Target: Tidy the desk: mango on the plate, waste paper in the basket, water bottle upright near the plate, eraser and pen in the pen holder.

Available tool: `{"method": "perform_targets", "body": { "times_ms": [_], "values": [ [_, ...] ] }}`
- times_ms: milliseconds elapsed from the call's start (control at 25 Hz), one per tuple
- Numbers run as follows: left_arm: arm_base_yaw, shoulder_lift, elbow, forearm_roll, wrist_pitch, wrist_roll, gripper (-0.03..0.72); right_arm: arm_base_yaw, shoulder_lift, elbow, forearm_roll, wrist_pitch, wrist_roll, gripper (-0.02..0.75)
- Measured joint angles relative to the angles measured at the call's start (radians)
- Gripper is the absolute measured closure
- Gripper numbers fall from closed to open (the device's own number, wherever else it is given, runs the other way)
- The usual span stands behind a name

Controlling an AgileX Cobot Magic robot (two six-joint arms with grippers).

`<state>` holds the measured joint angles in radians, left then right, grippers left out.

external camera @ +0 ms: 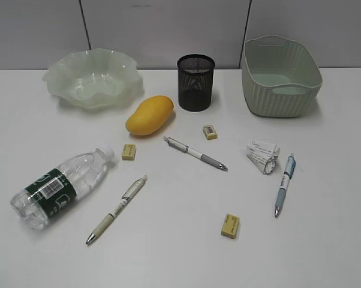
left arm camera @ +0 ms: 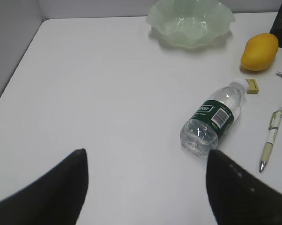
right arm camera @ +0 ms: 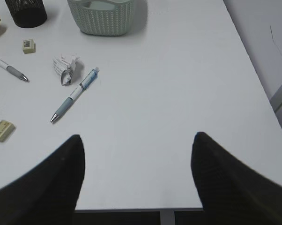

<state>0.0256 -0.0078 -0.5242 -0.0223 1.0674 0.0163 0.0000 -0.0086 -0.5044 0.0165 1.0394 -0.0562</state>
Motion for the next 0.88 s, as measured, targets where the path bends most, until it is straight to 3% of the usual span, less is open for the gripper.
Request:
{"method": "perform_targets", "body": {
  "times_ms": [440, 880],
  "values": [
    [0.000, 0.028, -0.010, -0.003, -0.011, 0.000, 0.131, 0.000, 0.000, 0.000, 0.000, 0.000, 0.000, 0.176],
    [0.000, 0.404, -0.050, -0.009, -0.432, 0.000, 0.136, 0.000, 0.000, 0.000, 0.000, 0.000, 0.000, 0.176]
  ]
}}
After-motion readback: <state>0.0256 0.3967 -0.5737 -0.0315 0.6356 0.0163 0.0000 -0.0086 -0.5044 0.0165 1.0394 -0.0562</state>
